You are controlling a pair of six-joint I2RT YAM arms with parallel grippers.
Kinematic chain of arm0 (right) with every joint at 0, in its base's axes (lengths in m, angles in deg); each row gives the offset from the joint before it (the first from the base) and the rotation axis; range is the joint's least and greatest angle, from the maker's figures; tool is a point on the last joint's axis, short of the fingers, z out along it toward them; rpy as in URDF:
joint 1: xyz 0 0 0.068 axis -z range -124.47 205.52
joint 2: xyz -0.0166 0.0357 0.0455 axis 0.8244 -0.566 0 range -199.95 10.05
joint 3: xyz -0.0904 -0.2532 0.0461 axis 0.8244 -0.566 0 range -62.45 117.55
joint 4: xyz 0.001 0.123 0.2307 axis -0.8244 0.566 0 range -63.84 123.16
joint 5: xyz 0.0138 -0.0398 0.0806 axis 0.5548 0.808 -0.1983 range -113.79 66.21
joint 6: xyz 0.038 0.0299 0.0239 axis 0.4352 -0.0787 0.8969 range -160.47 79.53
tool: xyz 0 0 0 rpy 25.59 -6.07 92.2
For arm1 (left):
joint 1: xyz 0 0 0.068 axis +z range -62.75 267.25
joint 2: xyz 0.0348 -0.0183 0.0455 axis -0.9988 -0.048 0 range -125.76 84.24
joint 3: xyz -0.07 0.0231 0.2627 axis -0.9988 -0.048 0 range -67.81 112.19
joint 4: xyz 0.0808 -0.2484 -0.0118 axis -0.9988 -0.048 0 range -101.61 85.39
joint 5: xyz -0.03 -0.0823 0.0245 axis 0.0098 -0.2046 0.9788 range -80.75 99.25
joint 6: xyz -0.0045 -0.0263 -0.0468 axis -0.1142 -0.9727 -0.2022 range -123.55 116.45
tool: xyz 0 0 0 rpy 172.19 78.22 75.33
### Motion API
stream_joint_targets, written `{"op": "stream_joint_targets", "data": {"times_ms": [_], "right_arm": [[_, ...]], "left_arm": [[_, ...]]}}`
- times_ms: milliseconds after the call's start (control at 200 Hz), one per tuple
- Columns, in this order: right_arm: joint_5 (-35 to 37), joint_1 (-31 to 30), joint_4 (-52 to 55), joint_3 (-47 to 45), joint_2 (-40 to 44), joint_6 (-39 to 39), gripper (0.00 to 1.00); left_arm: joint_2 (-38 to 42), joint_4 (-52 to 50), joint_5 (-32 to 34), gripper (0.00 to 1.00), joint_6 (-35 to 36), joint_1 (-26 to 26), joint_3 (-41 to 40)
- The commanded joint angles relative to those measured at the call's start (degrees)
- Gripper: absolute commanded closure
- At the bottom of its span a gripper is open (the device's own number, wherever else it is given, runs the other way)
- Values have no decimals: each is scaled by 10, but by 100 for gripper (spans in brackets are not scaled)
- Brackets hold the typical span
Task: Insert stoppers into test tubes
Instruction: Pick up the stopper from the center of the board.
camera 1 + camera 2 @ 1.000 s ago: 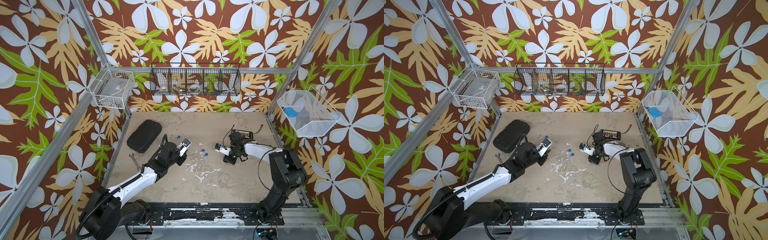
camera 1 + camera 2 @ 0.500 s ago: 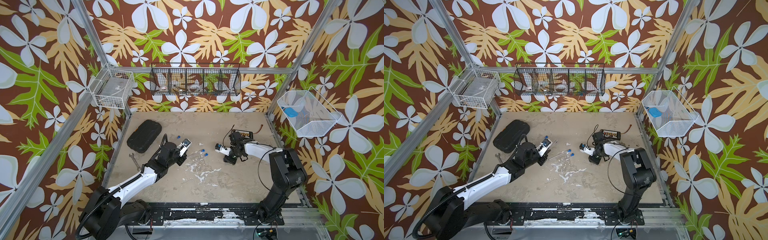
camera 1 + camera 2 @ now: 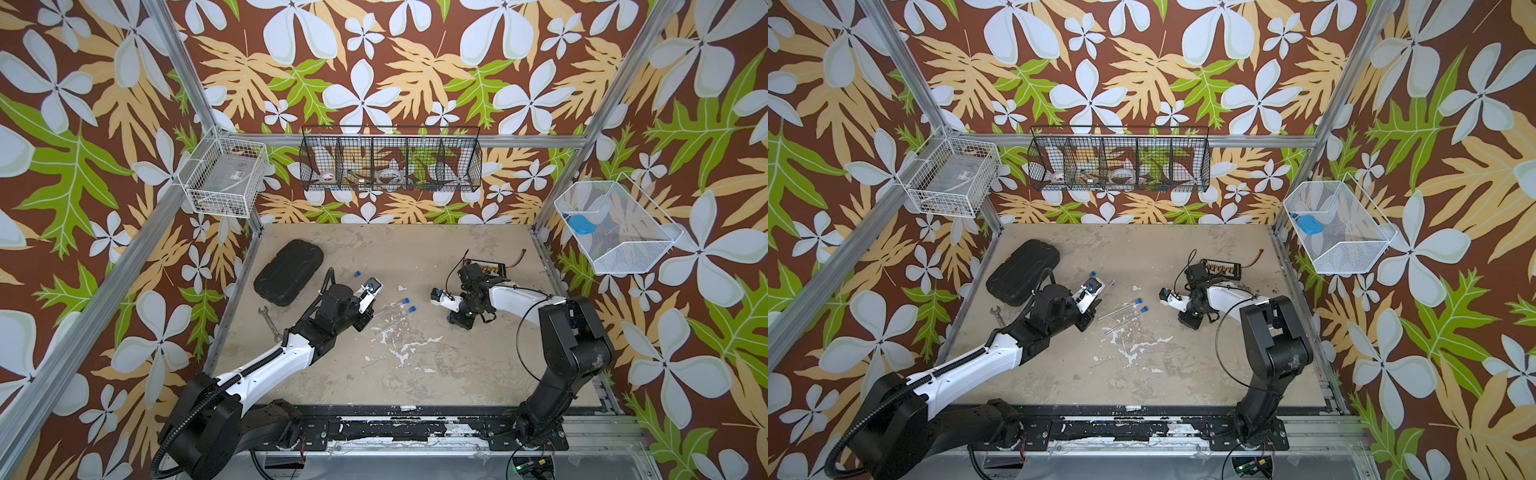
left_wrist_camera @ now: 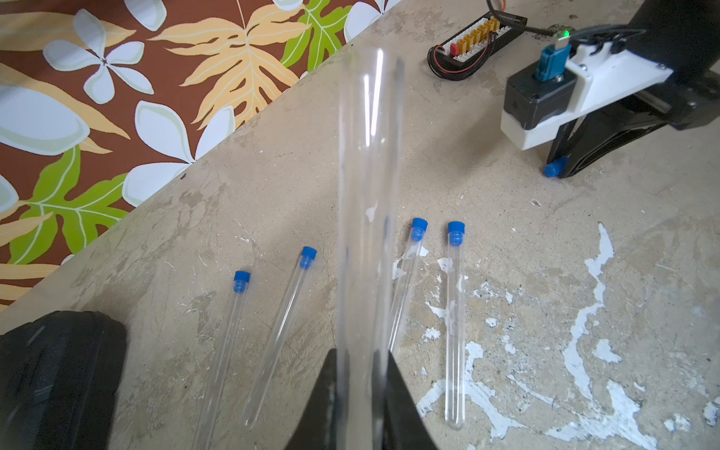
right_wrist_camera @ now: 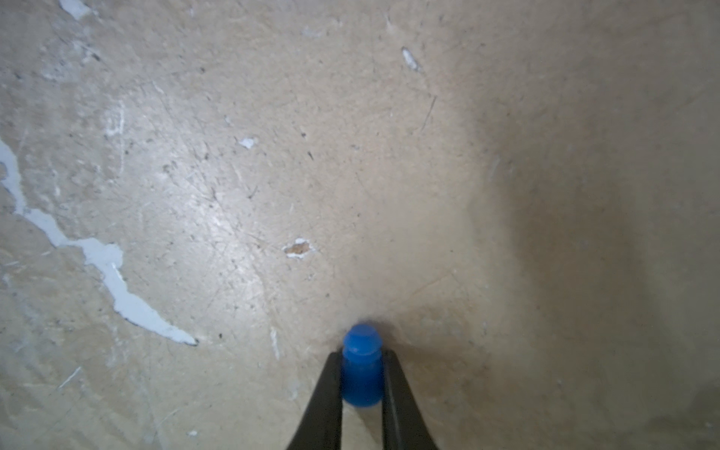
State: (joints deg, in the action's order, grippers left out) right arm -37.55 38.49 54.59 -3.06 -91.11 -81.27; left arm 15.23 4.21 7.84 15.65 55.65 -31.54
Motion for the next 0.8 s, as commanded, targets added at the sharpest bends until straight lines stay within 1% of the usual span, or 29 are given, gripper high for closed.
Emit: {"op": "stream_joint_targets", "data": {"times_ms": [0, 100, 185, 290, 380, 485, 616, 796], "right_arm": [[-1, 1, 16, -2, 8, -13, 85], [-8, 0, 20, 1, 11, -18, 86], [-27, 0, 26, 3, 29, -24, 87], [-60, -6, 43, 2, 63, -20, 88], [-75, -34, 59, -7, 98, -13, 88], [-78, -76, 98, 0, 125, -5, 87], [-69, -110, 151, 37, 134, 42, 87], [-63, -147, 203, 77, 151, 48, 87]], "left_arm": [[2, 15, -1, 100, 1, 1, 0], [2, 15, 0, 100, 2, 2, 1], [3, 11, -1, 100, 6, 2, 2], [0, -4, -10, 100, 34, 1, 5], [-4, -21, -22, 100, 75, 2, 8], [-7, -37, -21, 100, 120, -5, 9], [-20, -65, -7, 100, 177, -26, 17], [-22, -78, -8, 100, 234, -47, 14]]}}
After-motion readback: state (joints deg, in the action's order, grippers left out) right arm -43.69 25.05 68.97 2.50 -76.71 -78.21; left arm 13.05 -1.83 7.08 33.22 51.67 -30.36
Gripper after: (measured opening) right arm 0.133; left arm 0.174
